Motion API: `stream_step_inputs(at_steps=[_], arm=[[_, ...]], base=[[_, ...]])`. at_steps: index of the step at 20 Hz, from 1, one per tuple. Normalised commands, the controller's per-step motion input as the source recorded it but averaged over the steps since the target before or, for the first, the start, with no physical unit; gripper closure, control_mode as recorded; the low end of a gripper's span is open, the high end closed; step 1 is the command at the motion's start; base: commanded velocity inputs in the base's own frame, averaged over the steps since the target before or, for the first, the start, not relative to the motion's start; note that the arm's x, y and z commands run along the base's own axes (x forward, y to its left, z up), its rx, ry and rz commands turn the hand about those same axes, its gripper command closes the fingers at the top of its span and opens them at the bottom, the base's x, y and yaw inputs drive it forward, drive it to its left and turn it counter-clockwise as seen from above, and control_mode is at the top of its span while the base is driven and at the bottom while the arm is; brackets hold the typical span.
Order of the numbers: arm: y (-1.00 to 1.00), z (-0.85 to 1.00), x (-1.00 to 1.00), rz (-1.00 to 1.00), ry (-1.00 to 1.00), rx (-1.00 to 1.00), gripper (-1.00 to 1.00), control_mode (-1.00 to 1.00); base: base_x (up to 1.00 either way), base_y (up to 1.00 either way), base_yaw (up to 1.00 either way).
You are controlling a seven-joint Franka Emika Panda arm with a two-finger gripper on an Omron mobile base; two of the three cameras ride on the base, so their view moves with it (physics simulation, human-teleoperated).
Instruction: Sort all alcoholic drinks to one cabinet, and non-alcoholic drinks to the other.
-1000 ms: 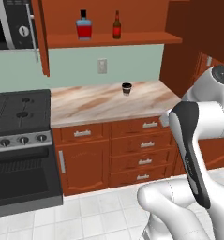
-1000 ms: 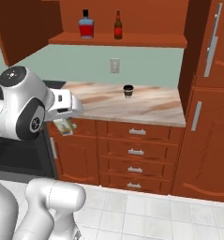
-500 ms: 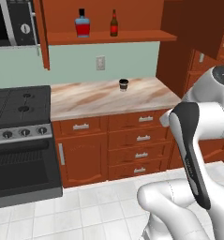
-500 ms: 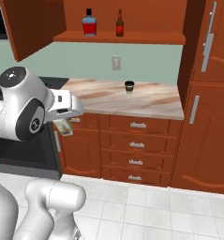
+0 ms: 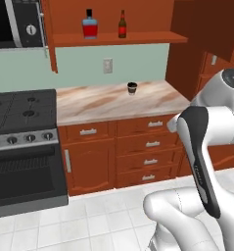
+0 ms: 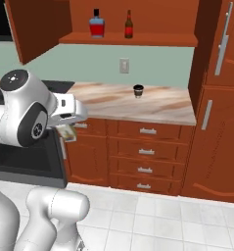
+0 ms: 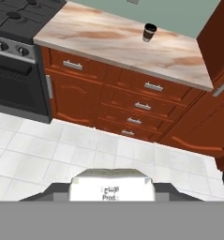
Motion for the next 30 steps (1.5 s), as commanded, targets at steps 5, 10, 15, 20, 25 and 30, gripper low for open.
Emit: stream_step_inputs(at_steps=[5, 10, 15, 20, 25, 30], arm=[[0.0, 0.0, 0.0, 0.0, 0.0, 0.0, 1.0, 1.0], [0.0, 0.0, 0.0, 0.0, 0.0, 0.0, 1.0, 1.0], [0.0, 0.0, 0.0, 0.0, 0.0, 0.0, 1.0, 1.0], [0.0, 0.0, 0.0, 0.0, 0.0, 0.0, 1.0, 1.0], [0.0, 0.0, 0.0, 0.0, 0.0, 0.0, 1.0, 1.0], [0.0, 0.0, 0.0, 0.0, 0.0, 0.0, 1.0, 1.0]], base=[[-0.04, 0.5, 0.0], [-0.05, 0.54, 0.0], [-0.09, 0.54, 0.0], [-0.1, 0.53, 0.0], [-0.11, 0.57, 0.0], [-0.12, 0.59, 0.0]])
